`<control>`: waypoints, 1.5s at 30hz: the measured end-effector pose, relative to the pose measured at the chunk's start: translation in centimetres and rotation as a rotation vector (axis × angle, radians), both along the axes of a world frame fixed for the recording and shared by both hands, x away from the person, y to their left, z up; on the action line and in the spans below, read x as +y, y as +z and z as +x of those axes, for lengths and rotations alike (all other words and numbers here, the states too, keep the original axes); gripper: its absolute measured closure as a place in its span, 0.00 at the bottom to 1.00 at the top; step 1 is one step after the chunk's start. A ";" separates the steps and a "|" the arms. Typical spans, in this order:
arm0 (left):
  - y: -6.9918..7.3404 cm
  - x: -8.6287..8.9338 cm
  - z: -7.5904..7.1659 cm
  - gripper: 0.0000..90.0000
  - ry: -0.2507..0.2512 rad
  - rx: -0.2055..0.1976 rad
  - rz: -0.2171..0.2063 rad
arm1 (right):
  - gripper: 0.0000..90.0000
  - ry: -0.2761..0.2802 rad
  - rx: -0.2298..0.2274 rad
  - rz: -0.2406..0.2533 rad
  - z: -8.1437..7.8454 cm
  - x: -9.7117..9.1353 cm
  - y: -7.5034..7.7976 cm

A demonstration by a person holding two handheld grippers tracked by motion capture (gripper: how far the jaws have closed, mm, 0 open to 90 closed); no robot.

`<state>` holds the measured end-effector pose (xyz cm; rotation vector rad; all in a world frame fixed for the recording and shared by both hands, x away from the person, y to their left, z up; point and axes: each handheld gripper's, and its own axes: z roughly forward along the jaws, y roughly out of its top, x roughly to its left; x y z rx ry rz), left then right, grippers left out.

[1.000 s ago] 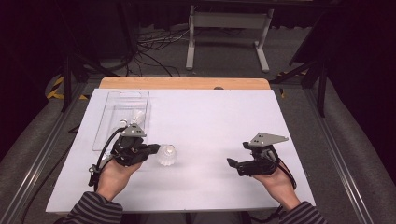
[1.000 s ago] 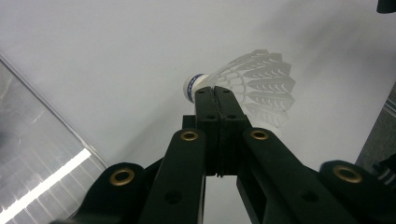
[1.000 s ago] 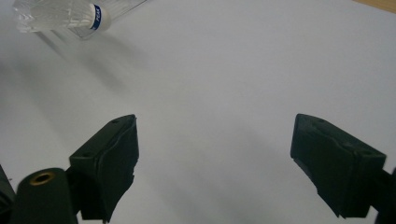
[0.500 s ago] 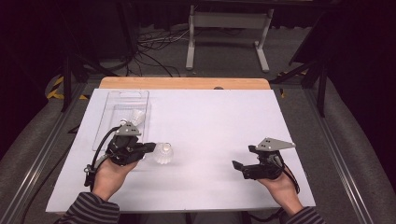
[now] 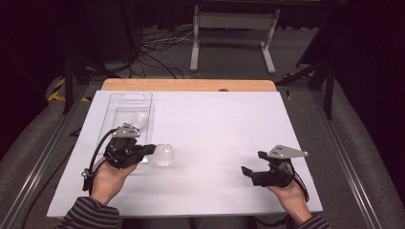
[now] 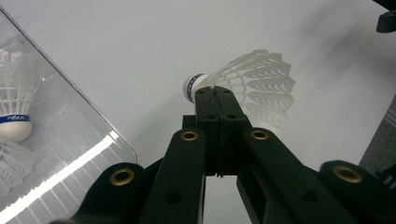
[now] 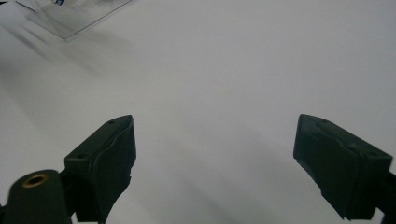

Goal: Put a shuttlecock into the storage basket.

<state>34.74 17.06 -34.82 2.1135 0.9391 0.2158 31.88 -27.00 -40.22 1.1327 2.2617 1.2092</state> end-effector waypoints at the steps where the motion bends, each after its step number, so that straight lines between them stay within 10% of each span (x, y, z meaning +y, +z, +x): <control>1: 0.0 0.1 0.0 1.00 0.001 -0.003 0.000 | 0.15 -0.002 0.000 0.001 0.0 -0.1 -0.1; 45: 1.5 3.3 0.3 1.00 0.076 -0.032 -0.032 | 0.11 -0.073 -0.017 0.065 -1.0 -2.1 -2.9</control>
